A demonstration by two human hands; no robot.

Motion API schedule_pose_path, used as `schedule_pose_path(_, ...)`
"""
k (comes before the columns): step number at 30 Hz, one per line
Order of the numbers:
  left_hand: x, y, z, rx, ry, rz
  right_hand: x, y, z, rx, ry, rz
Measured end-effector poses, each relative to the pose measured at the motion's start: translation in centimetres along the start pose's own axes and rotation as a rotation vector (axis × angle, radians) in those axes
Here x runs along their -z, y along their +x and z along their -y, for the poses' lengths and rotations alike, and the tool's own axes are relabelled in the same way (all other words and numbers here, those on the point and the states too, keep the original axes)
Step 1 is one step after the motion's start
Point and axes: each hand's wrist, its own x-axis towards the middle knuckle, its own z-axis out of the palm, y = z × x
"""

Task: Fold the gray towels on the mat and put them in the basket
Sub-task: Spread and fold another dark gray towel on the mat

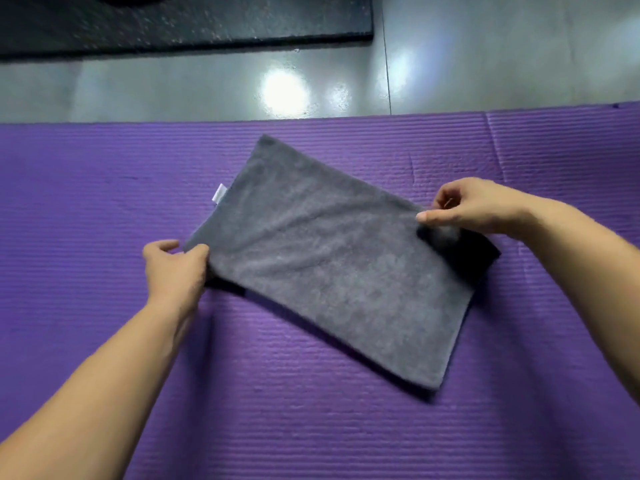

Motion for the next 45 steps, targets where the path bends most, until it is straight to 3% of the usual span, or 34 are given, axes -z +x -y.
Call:
schedule_pose_path(2,0.2,0.6,-0.5,-0.001,-0.023,0.046,0.6,-0.4,-0.4,-0.036,-0.078,0.106)
schedule_pose_path(5,0.5,1.7,-1.2,-0.122,0.135,0.142,0.6,-1.4,-1.9,-0.068,0.002,0.28)
schedule_pose_path(7,1.1,1.8,-1.1,-0.18,0.285,0.172,0.8,-1.9,-3.1,-0.097,0.038,0.28)
schedule_pose_path(12,2.2,-0.7,0.8,-0.05,0.374,0.359,0.8,-0.6,-4.5,-0.193,0.475,-0.371)
schedule_pose_path(15,1.8,-2.7,1.6,-0.017,0.359,0.387,-0.9,-0.5,-3.7,-0.18,0.541,-0.493)
schedule_pose_path(17,1.3,-3.4,1.5,-0.085,0.317,0.29,-2.2,-1.1,-2.6,-0.179,0.469,-0.5)
schedule_pose_path(22,0.5,-4.1,2.4,-0.29,0.294,0.263,-4.3,-1.0,-2.4,-0.16,0.269,-0.59)
schedule_pose_path(25,0.7,-4.4,3.5,-0.382,0.43,0.237,-4.1,-0.5,-2.2,-0.152,0.206,-0.646)
schedule_pose_path(28,0.4,-5.0,3.7,-0.545,0.673,0.08,-4.4,-0.7,-1.2,-0.176,0.063,-0.716)
schedule_pose_path(30,-1.2,-5.9,2.6,-0.811,0.71,0.052,-6.1,-1.8,0.9,-0.062,-0.12,-0.763)
schedule_pose_path(33,-5.3,-6.5,0.7,-1.069,0.79,0.291,-11.3,-3.4,5.3,0.272,-0.295,-0.597)
schedule_pose_path(35,-7.6,-5.8,0.2,-1.063,0.977,0.394,-14.8,-3.7,7.2,0.367,-0.407,-0.45)
schedule_pose_path(38,-8.1,-3.2,0.9,-1.013,1.231,0.37,-16.3,-3.1,6.3,0.359,-0.533,-0.363)
schedule_pose_path(42,-6.6,-0.9,1.5,-0.924,1.224,0.237,-13.7,-2.8,0.2,0.18,-0.54,-0.401)
schedule_pose_path(45,-6.5,-0.9,1.7,-0.954,1.194,0.201,-11.5,-3.8,-4.1,0.083,-0.535,-0.453)
